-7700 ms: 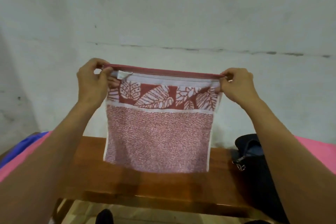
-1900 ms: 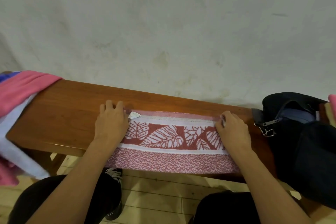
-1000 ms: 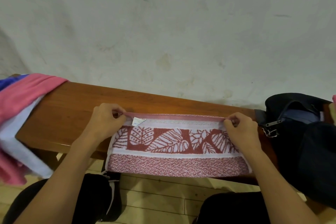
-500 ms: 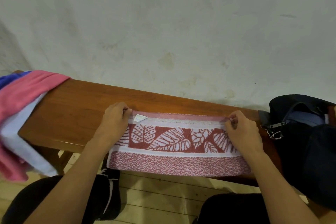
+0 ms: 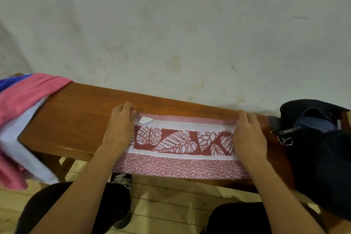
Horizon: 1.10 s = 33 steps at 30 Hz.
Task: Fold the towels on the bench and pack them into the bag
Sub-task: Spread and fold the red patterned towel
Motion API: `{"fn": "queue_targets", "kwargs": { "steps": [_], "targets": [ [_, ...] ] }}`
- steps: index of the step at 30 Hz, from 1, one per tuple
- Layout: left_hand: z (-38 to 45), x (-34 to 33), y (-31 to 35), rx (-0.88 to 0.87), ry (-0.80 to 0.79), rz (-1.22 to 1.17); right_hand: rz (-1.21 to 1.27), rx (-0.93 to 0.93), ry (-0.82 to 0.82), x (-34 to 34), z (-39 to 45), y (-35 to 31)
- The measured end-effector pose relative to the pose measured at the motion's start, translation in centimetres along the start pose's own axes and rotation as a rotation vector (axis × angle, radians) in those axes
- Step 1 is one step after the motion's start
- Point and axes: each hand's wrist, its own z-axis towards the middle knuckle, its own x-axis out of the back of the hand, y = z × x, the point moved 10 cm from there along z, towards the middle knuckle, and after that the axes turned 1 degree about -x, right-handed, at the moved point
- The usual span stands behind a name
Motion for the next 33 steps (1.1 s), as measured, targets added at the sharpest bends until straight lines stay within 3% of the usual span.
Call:
{"fn": "queue_targets", "kwargs": {
  "steps": [2, 5, 9, 13, 21, 24, 28, 33],
  "targets": [
    [-0.4, 1.2, 1.4, -0.048, 0.078, 0.032, 0.038, 0.103, 0.008, 0.4, -0.8, -1.6],
    [-2.3, 2.2, 4.8, -0.175, 0.172, 0.158, 0.102, 0.276, -0.157, -1.5, -3.0, -4.9],
    [-5.1, -2.2, 4.6, -0.102, -0.078, 0.228, 0.047, 0.343, -0.298, -4.1, -4.2, -6.4],
    [-4.1, -3.2, 2.9, 0.049, -0.158, -0.029, -0.023, 0.366, -0.392, -5.7, -4.2, -6.2],
    [-1.7, -3.6, 4.0, -0.074, -0.085, -0.15, -0.084, 0.333, -0.333, -7.2, -3.0, -5.4],
    [-2.2, -4.1, 4.6, -0.146, -0.143, -0.173, -0.078, 0.33, -0.332, -7.2, -3.0, -5.4],
    [-3.4, -3.6, 6.2, -0.288, -0.172, -0.022, -0.103, 0.323, -0.33, -7.2, -2.9, -5.4],
    [-5.7, -7.8, 7.4, -0.374, -0.343, 0.434, -0.142, 0.315, -0.31, -7.4, -2.8, -5.3]
  ]
}}
